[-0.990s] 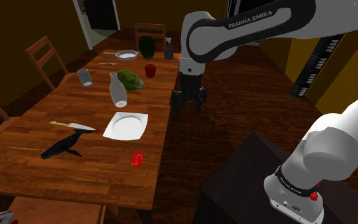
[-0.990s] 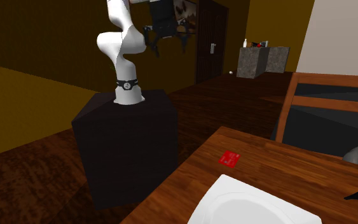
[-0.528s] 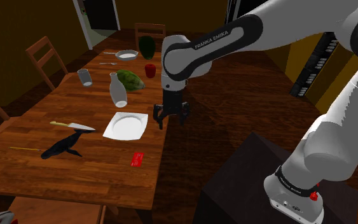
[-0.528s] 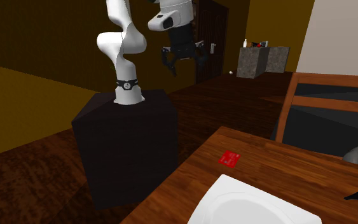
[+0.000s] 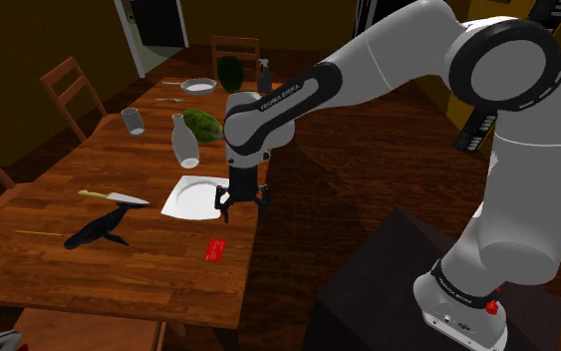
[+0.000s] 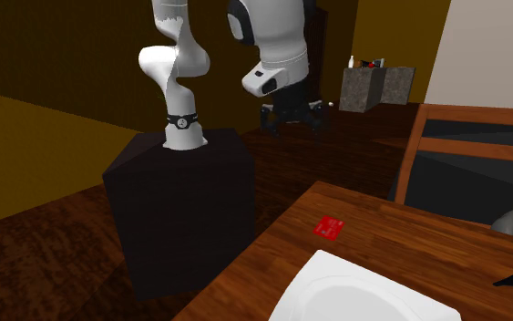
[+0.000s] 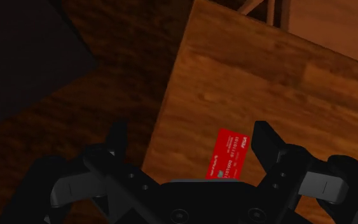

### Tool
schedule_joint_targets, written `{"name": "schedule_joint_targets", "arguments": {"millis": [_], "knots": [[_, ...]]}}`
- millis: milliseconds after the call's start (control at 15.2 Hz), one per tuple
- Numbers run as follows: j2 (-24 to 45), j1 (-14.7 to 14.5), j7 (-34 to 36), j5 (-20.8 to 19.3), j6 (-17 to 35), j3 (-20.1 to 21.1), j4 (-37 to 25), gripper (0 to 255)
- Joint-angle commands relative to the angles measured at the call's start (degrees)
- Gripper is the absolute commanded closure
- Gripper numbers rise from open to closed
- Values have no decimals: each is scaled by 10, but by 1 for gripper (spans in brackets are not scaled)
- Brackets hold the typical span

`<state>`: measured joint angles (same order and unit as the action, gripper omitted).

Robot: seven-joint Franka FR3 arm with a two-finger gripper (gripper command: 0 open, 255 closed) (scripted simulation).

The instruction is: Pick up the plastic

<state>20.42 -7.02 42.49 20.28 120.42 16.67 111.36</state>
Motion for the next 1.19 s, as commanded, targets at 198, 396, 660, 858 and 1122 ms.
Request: {"name": "schedule_joint_targets", "arguments": {"millis": [198, 396, 660, 858, 1122], "knots": [[119, -21, 54, 5, 13, -6, -94, 0], [190, -33, 85, 10, 14, -11, -159, 0], [288, -50, 125, 18, 6, -17, -258, 0], [352, -61, 150, 23, -5, -20, -330, 0], [377, -63, 144, 22, 6, -21, -342, 0]]}}
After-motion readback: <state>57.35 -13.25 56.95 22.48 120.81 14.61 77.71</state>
